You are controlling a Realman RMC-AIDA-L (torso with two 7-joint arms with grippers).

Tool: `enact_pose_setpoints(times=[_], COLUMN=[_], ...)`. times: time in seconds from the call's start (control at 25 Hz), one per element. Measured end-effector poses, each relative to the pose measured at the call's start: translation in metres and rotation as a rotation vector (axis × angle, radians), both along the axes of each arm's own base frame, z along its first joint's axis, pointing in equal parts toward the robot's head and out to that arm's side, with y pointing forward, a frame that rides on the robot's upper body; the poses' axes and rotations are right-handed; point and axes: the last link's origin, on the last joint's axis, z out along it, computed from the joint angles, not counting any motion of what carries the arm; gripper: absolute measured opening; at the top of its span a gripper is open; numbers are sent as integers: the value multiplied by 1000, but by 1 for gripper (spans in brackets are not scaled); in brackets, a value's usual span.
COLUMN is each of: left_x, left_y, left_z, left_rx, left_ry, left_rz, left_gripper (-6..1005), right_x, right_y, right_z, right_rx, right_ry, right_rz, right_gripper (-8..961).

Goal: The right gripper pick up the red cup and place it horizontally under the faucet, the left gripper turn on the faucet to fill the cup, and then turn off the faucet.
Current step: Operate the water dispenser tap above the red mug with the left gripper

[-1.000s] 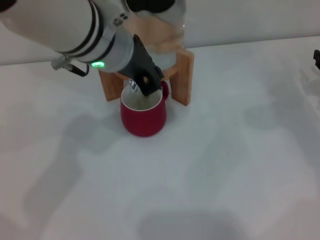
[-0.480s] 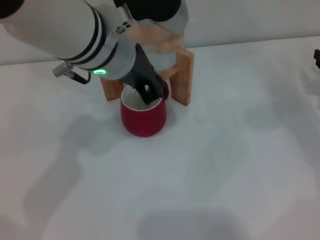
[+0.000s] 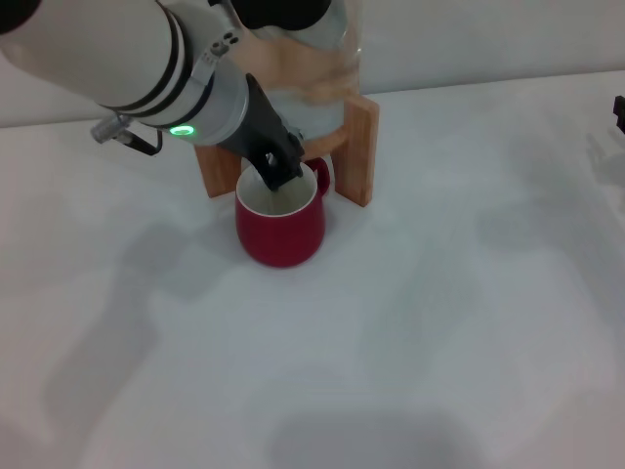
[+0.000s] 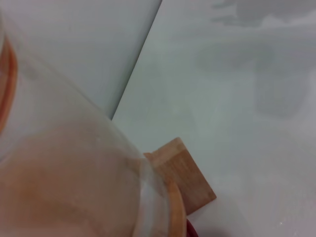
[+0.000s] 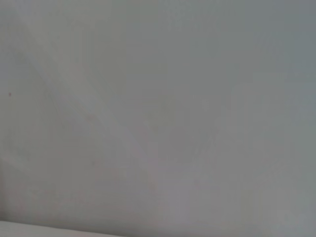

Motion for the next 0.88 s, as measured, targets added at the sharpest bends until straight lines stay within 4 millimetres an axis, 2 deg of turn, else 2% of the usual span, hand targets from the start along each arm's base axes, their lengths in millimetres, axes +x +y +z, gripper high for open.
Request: enact_pose_setpoints(times=[0.88], left_x=[-1], left_y=[11], left_z=[0], left_rx=[66], left_ry=[12], left_rz=[-11], left_gripper=[41], right_x=[0], right_y=[0], right_z=[0], right_rx=[0], right_ry=[0], right_rz=[0], right_gripper=[307])
